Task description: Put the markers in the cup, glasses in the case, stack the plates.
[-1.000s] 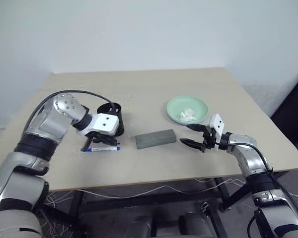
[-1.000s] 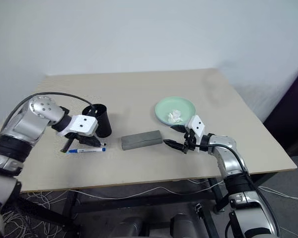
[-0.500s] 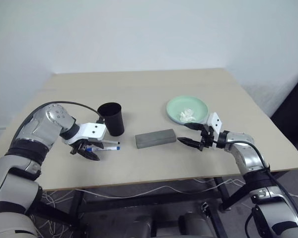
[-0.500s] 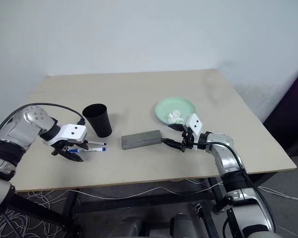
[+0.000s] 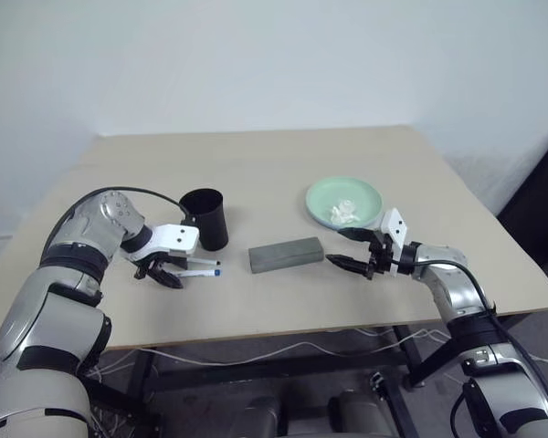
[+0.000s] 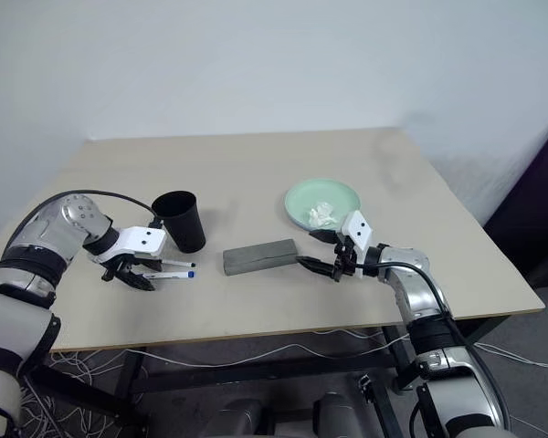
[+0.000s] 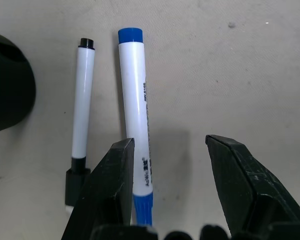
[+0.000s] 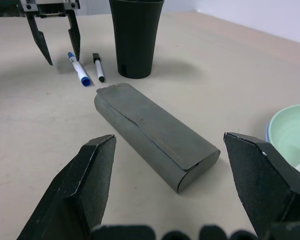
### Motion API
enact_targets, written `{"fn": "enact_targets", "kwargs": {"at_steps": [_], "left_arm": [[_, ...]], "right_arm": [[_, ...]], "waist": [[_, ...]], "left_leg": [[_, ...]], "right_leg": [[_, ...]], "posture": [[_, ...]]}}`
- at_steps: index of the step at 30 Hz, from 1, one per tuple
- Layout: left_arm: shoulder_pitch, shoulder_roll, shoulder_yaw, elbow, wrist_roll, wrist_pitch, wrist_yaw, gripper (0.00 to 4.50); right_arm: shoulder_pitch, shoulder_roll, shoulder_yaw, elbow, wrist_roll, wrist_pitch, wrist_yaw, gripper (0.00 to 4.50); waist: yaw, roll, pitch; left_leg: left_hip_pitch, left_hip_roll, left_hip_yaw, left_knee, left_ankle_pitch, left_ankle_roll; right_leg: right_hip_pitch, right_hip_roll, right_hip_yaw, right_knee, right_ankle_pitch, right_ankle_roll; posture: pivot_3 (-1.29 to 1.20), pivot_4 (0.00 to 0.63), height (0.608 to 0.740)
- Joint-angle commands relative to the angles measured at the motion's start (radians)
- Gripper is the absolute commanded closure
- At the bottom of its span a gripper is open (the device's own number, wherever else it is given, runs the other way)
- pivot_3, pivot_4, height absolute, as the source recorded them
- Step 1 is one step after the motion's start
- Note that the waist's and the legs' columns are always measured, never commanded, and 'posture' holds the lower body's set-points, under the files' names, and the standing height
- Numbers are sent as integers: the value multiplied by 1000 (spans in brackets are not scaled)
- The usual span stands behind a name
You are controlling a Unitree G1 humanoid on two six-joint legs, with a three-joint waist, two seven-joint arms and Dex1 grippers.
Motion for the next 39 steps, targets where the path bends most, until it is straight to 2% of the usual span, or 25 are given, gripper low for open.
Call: {"fn": "enact_targets", "kwargs": {"at_steps": [1, 13, 16, 21, 27, 31, 33, 39], "left_arm": [[-31, -17, 12, 36, 33, -16, 21, 2159], [-34, -57, 13, 103, 100, -46, 76, 2159], [-32, -56, 12, 107, 108, -53, 77, 2717], [-31, -55, 20, 109, 110, -55, 79, 4386], [-30, -45, 31, 100, 107, -66, 62, 4440], [-19, -44, 88, 21, 19, -64, -61, 4440], [-3, -38, 96, -70, -74, -30, -103, 4440], [51, -25, 195, -435, -399, 274, -110, 4440]], "right_arm": [[-10, -4, -14, -43, 13, 0, -4, 748], [-8, 1, -14, -49, 13, 3, -9, 748], [-8, 1, -11, -57, 25, 16, 5, 748], [-8, -3, -11, -80, 47, 48, 44, 748], [-16, 0, -14, -71, 37, 43, 40, 748], [-15, -1, -15, -69, 35, 39, 39, 748], [-14, -2, -15, -70, 34, 38, 38, 748], [-10, -5, -14, -78, 32, 36, 37, 748]], "waist": [[0, 0, 0], [0, 0, 0], [0, 0, 0], [-1, 0, 0], [0, 0, 0], [-1, 0, 0], [0, 0, 0], [-1, -1, 1]], "left_leg": [[0, 0, 0, 0, 0, 0], [0, 1, 0, 1, 0, 0], [0, 1, 0, 1, 0, 0], [0, 1, 0, 1, 0, 0], [0, 1, 0, 1, 0, 0], [-1, 1, 0, 1, 0, 0], [-2, 2, 0, 0, 0, 0], [-3, 1, -1, 1, -1, 0]], "right_leg": [[0, 0, 0, 0, 0, 0], [1, -1, -1, 1, 0, 0], [1, -1, -1, 1, 0, 0], [1, -1, -1, 1, 0, 0], [0, -1, -1, 1, 0, 0], [0, -1, -1, 0, 0, 0], [0, -1, -1, 0, 0, 0], [-1, -2, -2, -2, -1, 0]], "posture": [[0, 0, 740], [0, 0, 740], [0, 0, 740], [0, 0, 740], [0, 0, 740], [0, 0, 740], [0, 0, 740], [0, 0, 740]]}}
